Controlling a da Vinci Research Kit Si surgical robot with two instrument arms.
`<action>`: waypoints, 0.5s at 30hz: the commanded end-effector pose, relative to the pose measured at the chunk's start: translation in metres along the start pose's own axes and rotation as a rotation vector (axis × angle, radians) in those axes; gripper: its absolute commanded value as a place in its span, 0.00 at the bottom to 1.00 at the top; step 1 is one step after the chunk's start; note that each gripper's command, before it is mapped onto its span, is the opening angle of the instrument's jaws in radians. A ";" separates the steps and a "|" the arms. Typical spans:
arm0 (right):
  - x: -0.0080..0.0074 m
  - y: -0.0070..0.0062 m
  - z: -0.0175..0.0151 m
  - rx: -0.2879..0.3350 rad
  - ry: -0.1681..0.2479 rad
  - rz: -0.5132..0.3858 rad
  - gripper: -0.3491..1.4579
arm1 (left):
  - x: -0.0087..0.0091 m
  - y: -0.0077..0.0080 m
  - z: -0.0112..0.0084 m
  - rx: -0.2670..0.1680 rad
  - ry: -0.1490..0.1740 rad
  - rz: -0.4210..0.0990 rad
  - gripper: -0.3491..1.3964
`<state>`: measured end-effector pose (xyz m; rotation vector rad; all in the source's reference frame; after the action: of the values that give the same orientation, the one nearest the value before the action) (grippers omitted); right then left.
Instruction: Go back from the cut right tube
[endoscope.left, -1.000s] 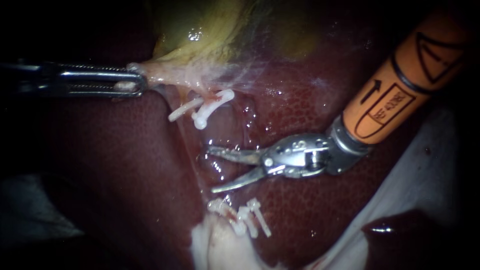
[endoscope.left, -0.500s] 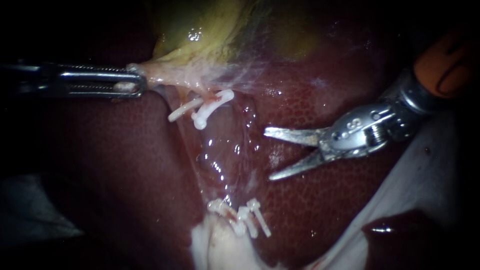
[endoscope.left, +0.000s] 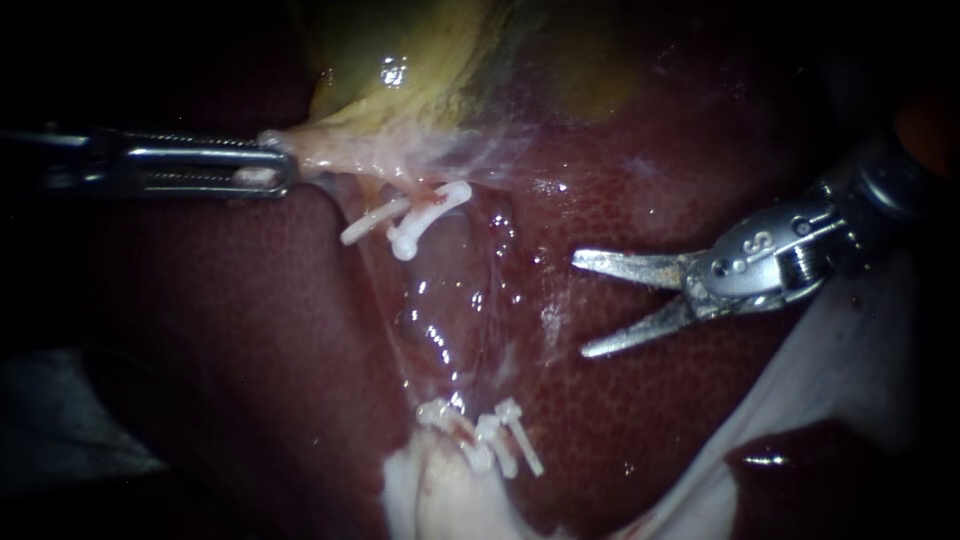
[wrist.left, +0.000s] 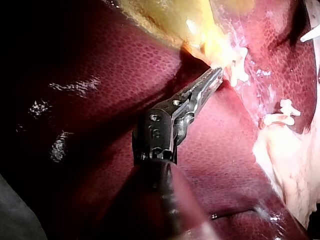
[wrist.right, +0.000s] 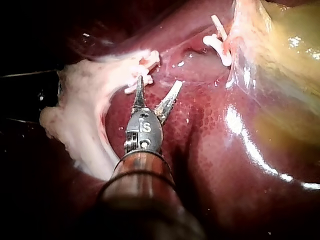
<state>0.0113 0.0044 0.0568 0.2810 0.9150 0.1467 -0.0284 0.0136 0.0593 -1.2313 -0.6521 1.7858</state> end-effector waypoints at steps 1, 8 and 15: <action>-0.0001 0.0000 0.0000 -0.001 0.002 0.005 0.99 | -0.0003 -0.0001 0.0005 0.000 -0.001 0.008 0.00; -0.0002 0.0000 -0.0001 0.000 0.002 0.016 0.99 | -0.0019 -0.0009 0.0041 -0.019 -0.003 0.021 0.00; -0.0003 0.0000 -0.0004 0.001 0.003 0.027 0.99 | -0.0020 -0.0008 0.0054 -0.032 -0.008 0.029 0.00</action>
<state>0.0108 0.0044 0.0568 0.2948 0.9142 0.1724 -0.0328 0.0125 0.0629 -1.2624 -0.6725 1.8113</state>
